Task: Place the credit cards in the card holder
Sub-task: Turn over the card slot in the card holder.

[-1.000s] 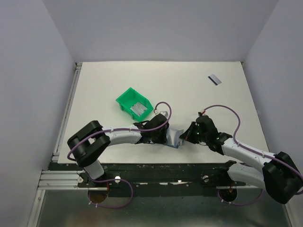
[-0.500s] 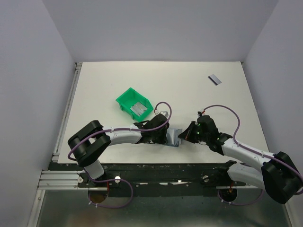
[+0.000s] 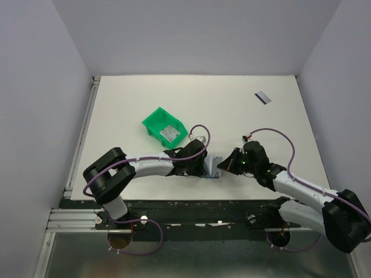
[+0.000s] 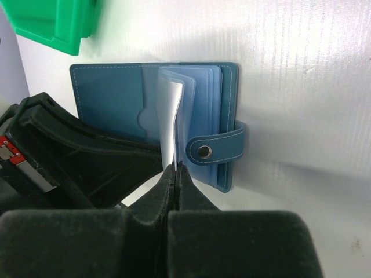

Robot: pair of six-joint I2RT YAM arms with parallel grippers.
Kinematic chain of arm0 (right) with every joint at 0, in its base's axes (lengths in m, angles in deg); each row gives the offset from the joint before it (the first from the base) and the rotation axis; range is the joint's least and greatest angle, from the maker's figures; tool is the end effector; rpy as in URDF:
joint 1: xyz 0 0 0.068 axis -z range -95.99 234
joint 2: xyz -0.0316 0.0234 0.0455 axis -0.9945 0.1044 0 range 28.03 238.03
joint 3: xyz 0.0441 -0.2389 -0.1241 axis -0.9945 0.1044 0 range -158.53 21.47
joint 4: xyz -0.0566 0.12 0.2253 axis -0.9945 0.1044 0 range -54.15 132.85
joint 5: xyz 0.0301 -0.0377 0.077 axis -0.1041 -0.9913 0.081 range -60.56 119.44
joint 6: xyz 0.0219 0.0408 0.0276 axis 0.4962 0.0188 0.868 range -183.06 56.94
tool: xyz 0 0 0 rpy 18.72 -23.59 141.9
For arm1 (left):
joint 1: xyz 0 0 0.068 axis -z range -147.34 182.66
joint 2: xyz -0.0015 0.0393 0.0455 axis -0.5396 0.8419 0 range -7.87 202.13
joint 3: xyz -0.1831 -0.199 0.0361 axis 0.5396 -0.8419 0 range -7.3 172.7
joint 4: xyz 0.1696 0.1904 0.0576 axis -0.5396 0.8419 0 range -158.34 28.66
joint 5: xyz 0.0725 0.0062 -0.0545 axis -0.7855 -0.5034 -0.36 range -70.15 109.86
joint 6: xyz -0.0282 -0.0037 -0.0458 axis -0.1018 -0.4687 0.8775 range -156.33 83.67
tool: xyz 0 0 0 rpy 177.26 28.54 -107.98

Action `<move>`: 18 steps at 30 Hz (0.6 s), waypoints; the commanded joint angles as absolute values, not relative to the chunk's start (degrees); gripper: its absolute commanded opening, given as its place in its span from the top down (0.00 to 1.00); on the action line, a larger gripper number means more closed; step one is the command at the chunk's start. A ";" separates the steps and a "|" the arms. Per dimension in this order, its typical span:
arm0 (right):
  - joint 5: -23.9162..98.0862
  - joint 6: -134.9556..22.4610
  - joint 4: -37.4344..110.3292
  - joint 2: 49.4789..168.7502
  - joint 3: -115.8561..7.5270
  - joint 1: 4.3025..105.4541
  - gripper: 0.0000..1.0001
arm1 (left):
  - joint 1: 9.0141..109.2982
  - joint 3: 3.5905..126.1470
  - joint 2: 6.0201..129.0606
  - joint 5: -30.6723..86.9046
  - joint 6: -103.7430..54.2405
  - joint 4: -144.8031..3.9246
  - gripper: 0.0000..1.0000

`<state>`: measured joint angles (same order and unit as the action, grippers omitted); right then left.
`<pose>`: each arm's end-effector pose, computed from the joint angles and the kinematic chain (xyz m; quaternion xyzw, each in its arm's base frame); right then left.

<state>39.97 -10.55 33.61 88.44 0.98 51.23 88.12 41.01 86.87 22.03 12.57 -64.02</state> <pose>0.1665 0.1149 0.1653 0.1133 0.8875 0.3580 0.2672 0.1823 -0.2671 0.1556 0.0603 0.9398 -0.2763 0.1918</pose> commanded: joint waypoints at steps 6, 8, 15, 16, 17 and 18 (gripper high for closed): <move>42.98 -10.59 31.46 87.36 1.08 51.84 1.00 | 88.03 41.74 88.46 22.93 11.83 -62.80 1.00; 43.15 -10.77 31.46 87.62 1.08 51.93 1.00 | 88.03 41.74 88.55 22.93 11.75 -62.80 1.00; 44.29 -11.73 32.51 88.06 0.38 52.27 1.00 | 88.03 41.83 88.73 22.93 11.66 -62.71 1.00; 44.73 -12.26 32.77 88.24 0.03 52.28 1.00 | 88.03 41.83 88.73 22.93 11.57 -62.54 1.00; 45.43 -12.70 33.04 88.41 -0.24 52.45 1.00 | 88.03 41.92 88.90 22.93 11.66 -62.62 1.00; 46.14 -13.14 33.21 88.59 -0.67 52.54 1.00 | 88.03 41.92 88.90 22.93 11.57 -62.62 1.00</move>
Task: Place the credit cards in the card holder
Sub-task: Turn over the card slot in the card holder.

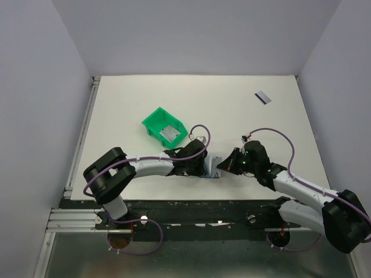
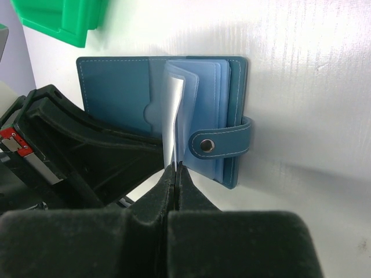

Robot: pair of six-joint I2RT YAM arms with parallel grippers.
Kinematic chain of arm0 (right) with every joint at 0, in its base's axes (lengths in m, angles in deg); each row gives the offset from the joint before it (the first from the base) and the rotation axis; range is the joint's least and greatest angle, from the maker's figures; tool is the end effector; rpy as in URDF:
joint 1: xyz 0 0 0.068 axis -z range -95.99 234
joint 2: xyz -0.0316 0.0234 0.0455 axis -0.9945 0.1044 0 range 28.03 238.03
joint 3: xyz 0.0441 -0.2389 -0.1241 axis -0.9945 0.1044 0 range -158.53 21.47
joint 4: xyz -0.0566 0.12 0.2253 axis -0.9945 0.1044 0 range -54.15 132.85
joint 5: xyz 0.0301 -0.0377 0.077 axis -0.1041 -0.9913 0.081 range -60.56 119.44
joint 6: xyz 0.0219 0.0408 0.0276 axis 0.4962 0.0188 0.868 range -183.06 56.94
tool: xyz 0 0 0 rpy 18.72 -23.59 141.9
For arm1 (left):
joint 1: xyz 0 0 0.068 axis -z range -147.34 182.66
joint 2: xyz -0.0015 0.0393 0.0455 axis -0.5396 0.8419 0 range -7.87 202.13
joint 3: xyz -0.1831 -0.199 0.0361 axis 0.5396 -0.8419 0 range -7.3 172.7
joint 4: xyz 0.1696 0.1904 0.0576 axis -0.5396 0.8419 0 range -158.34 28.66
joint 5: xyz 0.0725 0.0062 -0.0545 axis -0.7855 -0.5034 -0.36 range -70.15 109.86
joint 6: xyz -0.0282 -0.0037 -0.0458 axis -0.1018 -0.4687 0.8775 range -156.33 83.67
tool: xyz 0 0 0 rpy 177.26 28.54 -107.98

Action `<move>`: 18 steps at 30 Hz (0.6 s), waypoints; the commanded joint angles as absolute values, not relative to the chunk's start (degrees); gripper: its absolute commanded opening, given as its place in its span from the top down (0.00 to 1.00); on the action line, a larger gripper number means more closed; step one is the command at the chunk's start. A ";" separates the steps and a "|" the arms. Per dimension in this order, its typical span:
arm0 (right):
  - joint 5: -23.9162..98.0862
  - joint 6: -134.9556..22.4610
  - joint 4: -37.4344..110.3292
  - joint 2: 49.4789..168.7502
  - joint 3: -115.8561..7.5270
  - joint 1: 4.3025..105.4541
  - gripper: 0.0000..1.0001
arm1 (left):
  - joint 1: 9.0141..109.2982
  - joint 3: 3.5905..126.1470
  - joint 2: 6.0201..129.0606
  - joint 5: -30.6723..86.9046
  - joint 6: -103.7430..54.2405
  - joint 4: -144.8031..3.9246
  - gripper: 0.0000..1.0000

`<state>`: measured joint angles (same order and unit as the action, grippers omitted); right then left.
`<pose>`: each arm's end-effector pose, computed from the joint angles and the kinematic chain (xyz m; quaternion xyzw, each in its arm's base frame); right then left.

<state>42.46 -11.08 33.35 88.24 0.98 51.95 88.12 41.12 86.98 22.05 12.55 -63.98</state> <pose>0.1670 0.1141 0.1665 0.1043 0.8853 0.3711 0.2602 0.1825 -0.2675 0.1556 0.0605 0.9399 -0.2761 0.1916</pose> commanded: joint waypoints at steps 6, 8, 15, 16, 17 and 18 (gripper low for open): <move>50.09 -16.65 35.76 91.05 -3.75 52.98 1.00 | 88.03 42.09 89.08 22.84 11.39 -62.36 1.00; 51.06 -17.44 37.42 91.66 -4.28 53.07 1.00 | 88.03 42.01 88.99 22.93 11.48 -62.45 1.00; 53.17 -19.20 39.28 92.72 -5.16 53.33 1.00 | 88.03 42.01 89.25 23.02 11.48 -62.36 1.00; 53.44 -19.38 39.63 92.72 -5.25 53.33 1.00 | 88.03 42.01 89.17 23.11 11.57 -62.36 1.00; 53.70 -19.47 39.72 92.72 -5.25 53.33 1.00 | 88.03 42.01 89.25 23.02 11.48 -62.45 1.00; 53.79 -19.64 39.89 92.63 -5.34 53.33 1.00 | 88.03 42.01 89.17 23.02 11.48 -62.45 1.00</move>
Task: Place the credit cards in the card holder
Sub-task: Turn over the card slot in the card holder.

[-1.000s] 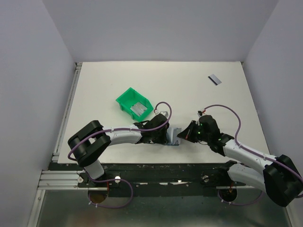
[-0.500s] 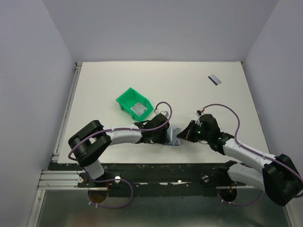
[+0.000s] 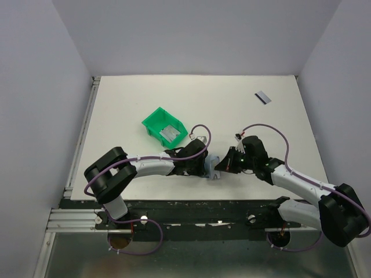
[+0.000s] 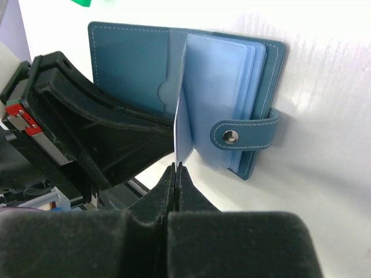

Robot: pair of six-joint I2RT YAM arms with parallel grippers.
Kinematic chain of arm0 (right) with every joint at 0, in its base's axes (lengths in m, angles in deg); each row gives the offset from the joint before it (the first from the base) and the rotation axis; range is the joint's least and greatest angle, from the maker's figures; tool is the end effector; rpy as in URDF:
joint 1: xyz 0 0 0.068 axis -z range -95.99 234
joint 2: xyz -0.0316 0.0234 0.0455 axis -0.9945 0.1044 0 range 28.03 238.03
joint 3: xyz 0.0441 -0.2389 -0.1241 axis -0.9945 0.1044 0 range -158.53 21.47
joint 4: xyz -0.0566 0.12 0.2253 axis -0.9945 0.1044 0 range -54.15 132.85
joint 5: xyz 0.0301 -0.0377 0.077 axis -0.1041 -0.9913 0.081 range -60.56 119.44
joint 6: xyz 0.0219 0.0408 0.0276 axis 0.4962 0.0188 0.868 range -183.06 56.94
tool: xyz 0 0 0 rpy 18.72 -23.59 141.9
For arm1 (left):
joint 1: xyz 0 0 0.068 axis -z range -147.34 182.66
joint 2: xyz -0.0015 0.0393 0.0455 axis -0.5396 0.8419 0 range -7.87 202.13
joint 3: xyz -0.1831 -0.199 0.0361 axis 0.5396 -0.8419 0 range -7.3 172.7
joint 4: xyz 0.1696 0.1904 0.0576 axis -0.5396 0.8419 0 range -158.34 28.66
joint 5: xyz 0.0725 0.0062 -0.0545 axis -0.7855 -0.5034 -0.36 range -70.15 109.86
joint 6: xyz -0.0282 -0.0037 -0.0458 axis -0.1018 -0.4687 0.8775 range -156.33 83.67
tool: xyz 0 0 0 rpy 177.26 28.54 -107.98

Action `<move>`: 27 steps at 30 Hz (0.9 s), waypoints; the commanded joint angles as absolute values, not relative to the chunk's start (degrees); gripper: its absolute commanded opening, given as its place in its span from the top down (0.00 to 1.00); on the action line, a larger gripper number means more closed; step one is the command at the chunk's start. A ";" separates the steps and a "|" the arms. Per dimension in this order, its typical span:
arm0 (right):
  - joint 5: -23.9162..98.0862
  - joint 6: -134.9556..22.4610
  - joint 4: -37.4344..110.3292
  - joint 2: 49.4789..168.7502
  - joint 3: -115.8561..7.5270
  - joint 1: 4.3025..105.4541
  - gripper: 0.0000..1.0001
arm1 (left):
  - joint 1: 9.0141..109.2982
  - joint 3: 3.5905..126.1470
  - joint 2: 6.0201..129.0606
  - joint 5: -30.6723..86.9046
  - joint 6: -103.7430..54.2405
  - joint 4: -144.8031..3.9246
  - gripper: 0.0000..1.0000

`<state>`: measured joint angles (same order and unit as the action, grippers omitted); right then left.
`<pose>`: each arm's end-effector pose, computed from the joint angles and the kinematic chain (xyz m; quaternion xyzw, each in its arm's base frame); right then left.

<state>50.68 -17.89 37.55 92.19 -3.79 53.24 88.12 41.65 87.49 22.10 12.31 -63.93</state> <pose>0.1778 0.1208 0.1742 0.0355 0.8955 0.3847 0.2209 0.1838 -0.2694 0.1554 0.0626 0.9398 -0.2758 0.1917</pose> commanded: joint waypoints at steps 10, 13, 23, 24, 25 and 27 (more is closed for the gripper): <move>54.14 -21.84 42.09 91.93 -6.48 53.86 1.00 | 87.94 42.09 89.43 23.19 11.39 -62.27 1.00; 54.14 -22.10 41.92 92.63 -7.36 54.03 1.00 | 88.03 41.92 89.25 23.19 11.48 -62.27 1.00; 54.93 -22.11 38.94 98.08 -9.20 54.39 1.00 | 88.03 42.09 85.04 22.76 11.04 -60.69 1.00; 55.11 -22.02 38.41 98.78 -9.20 54.39 1.00 | 88.03 42.27 84.60 22.58 10.87 -60.17 1.00; 55.28 -21.84 37.79 99.39 -9.20 54.39 1.00 | 88.03 42.44 84.16 22.49 10.69 -59.64 1.00; 55.55 -21.49 36.65 100.63 -9.12 54.39 1.00 | 88.03 42.71 82.93 22.14 10.52 -58.76 1.00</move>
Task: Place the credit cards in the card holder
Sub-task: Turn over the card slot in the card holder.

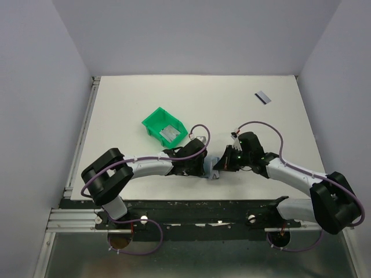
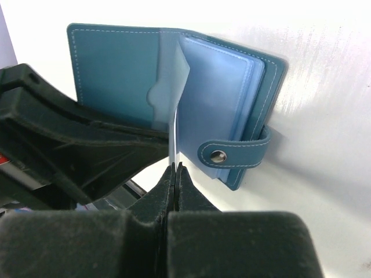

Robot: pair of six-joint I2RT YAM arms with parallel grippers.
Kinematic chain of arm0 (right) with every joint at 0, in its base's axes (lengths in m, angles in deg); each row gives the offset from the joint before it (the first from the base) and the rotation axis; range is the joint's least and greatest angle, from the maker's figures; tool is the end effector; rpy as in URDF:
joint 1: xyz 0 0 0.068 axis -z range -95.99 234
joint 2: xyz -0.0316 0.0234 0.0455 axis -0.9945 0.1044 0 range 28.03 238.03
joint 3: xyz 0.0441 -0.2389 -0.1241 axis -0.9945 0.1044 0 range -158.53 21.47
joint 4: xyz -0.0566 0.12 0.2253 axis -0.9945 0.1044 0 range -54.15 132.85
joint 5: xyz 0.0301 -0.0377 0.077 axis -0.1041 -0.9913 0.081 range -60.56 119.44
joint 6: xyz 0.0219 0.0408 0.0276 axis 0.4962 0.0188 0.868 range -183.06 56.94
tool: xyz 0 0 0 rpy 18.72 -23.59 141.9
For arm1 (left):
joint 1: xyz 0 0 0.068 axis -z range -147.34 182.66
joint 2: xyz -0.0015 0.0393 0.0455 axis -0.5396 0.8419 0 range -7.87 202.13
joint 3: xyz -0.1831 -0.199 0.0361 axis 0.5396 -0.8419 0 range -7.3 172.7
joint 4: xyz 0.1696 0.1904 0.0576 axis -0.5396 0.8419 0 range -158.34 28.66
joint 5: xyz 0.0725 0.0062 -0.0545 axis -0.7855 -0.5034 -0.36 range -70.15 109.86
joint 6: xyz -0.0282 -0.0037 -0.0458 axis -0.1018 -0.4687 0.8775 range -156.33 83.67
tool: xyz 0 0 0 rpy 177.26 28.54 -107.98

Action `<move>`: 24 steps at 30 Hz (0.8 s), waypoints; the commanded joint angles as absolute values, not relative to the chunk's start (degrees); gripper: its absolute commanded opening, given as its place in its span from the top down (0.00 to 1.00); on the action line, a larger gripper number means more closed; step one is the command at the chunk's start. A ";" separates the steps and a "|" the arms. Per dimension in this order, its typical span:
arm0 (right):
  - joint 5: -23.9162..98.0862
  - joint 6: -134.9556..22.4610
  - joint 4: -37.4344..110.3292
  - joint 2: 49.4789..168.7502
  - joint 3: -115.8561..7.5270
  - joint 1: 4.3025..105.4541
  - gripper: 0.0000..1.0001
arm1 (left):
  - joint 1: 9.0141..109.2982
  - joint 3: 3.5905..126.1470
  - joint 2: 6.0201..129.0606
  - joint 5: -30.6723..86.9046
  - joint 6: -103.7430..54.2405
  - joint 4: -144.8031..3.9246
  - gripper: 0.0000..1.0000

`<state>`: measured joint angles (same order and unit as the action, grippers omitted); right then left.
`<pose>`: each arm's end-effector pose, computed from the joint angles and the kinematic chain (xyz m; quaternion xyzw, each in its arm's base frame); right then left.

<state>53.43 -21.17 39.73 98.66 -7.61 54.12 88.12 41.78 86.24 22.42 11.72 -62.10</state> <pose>0.1925 0.1273 0.1691 0.0163 0.9084 0.3733 0.1879 0.1818 -0.2669 0.1605 0.0684 0.9407 -0.2735 0.1887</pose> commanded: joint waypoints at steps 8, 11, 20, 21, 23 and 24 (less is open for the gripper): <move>55.81 -20.88 32.52 103.71 -8.85 54.39 1.00 | 88.03 43.76 76.96 20.38 9.37 -54.10 1.00; 56.51 -20.52 31.02 103.97 -8.50 54.39 1.00 | 88.03 43.85 74.67 17.40 8.93 -52.61 1.00; 60.55 -18.85 25.40 105.20 -8.67 54.39 1.00 | 87.50 43.68 69.75 12.83 7.79 -47.86 1.00; 61.08 -18.77 25.05 105.72 -8.94 54.39 1.00 | 87.33 43.76 69.22 12.56 7.62 -47.51 1.00; 62.66 -18.59 22.86 107.04 -9.12 54.39 1.00 | 86.97 43.59 67.99 12.04 7.35 -46.81 1.00; 63.19 -18.15 21.97 107.83 -9.20 54.39 1.00 | 86.80 43.50 67.46 11.86 7.26 -46.54 1.00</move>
<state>59.03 -19.32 27.08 105.20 -7.63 54.12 87.64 42.74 70.48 15.19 8.57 -49.64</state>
